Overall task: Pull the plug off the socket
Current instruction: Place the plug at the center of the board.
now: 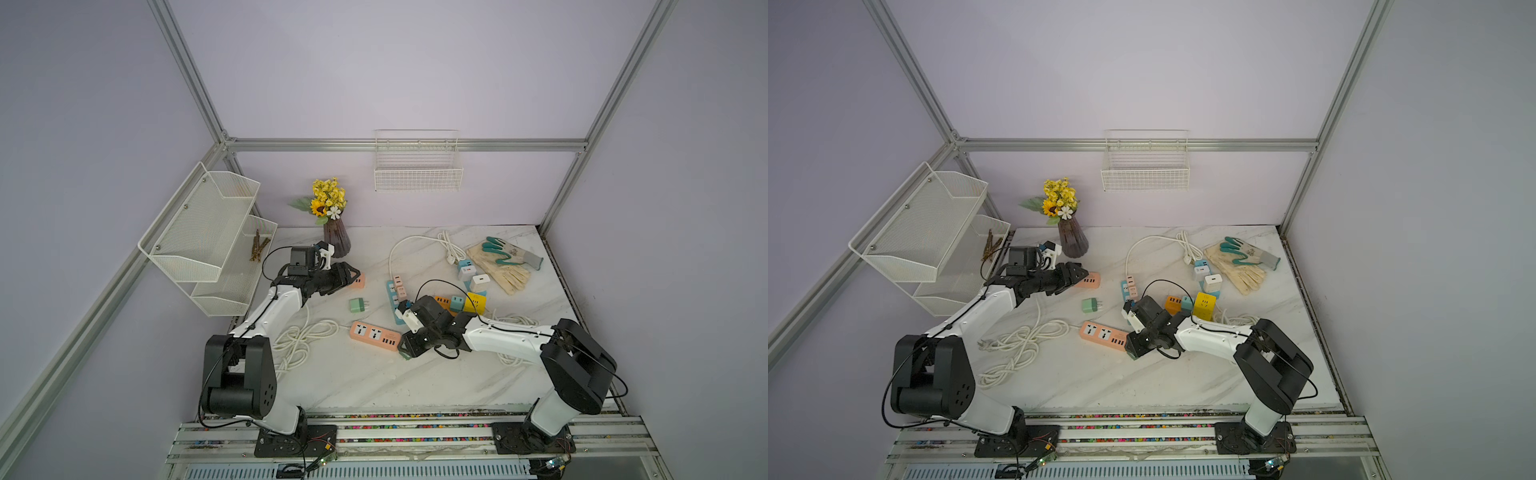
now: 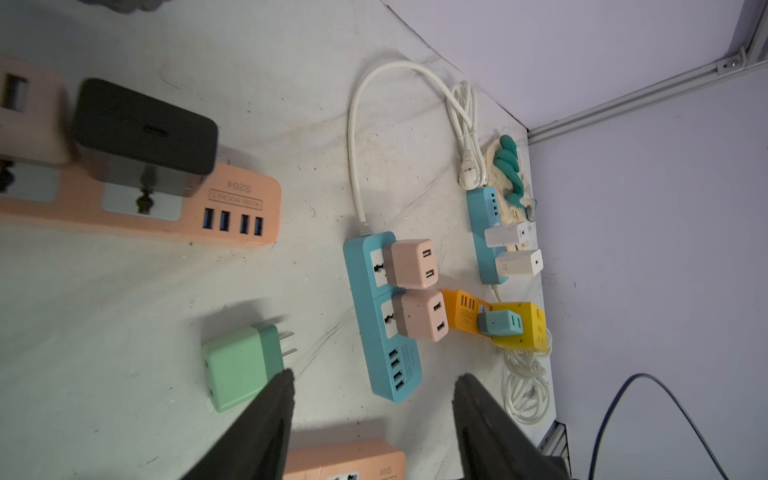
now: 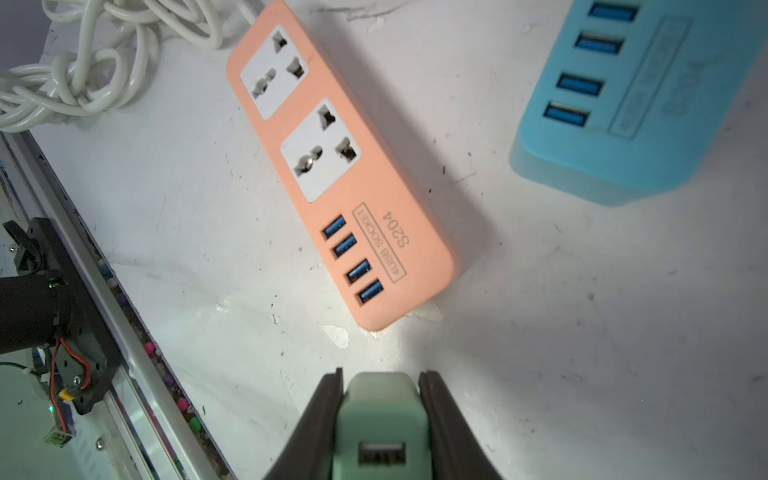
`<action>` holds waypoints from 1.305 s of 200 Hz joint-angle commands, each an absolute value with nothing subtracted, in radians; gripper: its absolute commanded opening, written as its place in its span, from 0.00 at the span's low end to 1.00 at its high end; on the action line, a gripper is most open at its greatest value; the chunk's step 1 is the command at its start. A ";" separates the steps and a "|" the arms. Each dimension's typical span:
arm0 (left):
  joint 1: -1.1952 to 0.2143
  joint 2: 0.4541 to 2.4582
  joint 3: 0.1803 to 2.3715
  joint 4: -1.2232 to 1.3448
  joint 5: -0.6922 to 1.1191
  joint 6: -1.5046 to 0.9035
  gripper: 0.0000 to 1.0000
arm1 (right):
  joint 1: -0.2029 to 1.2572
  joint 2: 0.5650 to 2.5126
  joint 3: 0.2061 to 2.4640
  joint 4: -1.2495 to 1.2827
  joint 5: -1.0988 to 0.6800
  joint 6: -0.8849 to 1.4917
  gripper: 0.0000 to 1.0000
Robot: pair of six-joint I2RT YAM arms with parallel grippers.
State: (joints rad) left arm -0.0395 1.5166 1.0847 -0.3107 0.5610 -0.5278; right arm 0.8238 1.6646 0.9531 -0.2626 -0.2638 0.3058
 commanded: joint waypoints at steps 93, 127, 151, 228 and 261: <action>0.028 1.269 1.072 -0.334 0.233 -0.427 1.00 | 0.774 1.614 0.995 -0.296 -0.056 0.319 0.54; 0.051 1.221 1.015 -0.294 0.149 -0.538 1.00 | 0.773 1.568 1.083 -0.357 0.085 0.358 0.58; 0.090 1.247 1.009 -0.288 0.343 -0.574 1.00 | 0.773 1.566 1.144 -0.340 0.234 0.392 0.58; -0.049 1.317 0.886 -0.127 0.578 -0.670 0.93 | 0.772 1.803 1.461 -0.468 0.379 0.352 0.55; -0.143 1.338 0.824 -0.034 0.556 -0.703 0.84 | 0.773 1.925 1.574 -0.479 0.296 0.339 0.52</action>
State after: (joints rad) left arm -0.0921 1.3308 0.8444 -0.1501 0.5472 -0.6701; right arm 0.7746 1.8565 1.4990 -0.4358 0.3428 0.3561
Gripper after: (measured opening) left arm 0.865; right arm 0.527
